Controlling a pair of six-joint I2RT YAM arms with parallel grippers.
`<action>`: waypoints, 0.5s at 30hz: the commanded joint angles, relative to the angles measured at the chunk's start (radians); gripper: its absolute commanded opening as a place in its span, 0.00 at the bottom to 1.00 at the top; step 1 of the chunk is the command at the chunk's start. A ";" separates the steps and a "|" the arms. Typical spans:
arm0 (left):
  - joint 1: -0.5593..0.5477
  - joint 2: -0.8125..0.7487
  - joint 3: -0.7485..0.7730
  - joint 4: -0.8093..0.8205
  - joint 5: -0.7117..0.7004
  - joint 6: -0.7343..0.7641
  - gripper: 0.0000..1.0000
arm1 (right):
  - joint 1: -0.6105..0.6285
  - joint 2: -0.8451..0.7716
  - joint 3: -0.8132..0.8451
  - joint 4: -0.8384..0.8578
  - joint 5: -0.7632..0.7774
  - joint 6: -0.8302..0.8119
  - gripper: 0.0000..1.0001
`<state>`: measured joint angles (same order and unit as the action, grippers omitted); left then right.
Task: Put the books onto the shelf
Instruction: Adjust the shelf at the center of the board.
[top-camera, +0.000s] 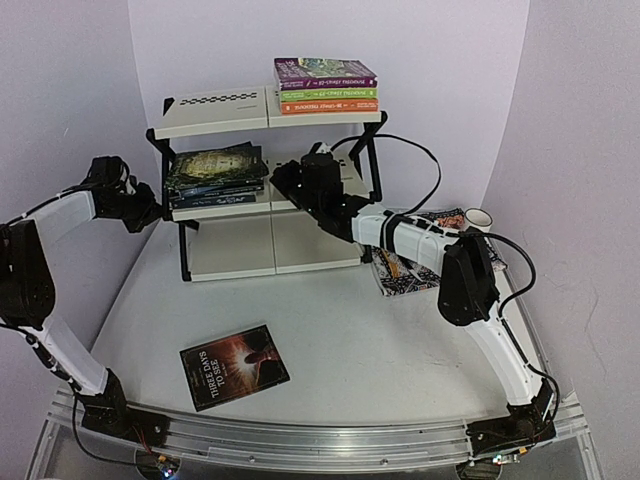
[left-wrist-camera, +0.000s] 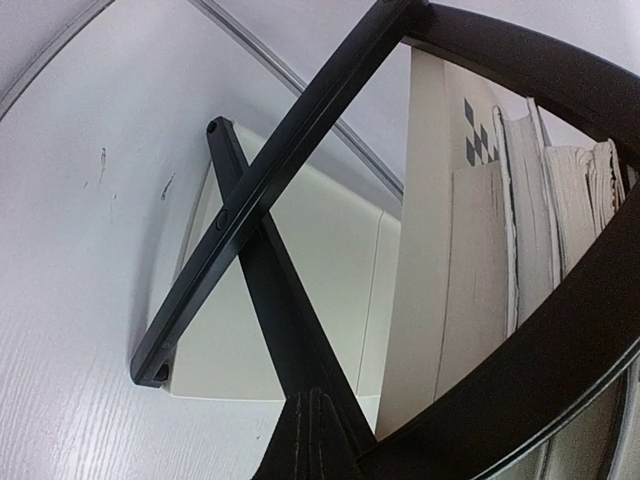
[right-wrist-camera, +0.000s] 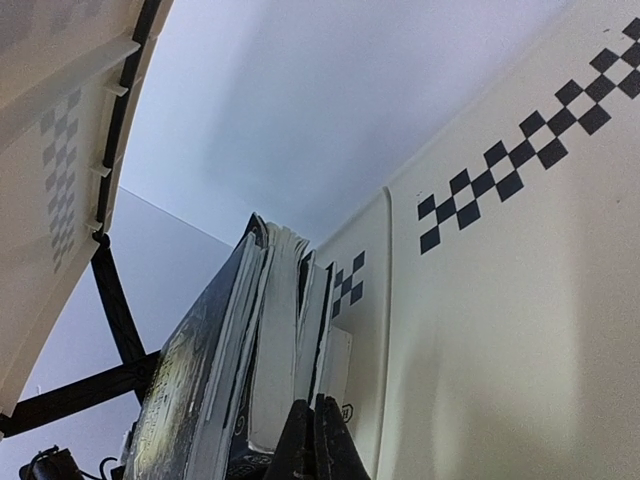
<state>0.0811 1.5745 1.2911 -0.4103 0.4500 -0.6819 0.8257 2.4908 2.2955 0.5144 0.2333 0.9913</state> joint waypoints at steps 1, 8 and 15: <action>-0.054 -0.068 -0.022 0.029 0.104 -0.010 0.00 | -0.002 -0.004 0.046 0.033 -0.022 0.021 0.00; -0.039 -0.138 -0.038 -0.002 0.007 0.035 0.06 | -0.005 -0.007 0.040 0.034 -0.039 0.026 0.00; -0.027 -0.220 -0.038 -0.024 -0.065 0.077 0.22 | -0.011 0.006 0.070 0.026 -0.102 0.021 0.00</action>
<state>0.0715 1.4311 1.2469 -0.4324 0.3889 -0.6464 0.8219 2.4935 2.3085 0.4992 0.1707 1.0142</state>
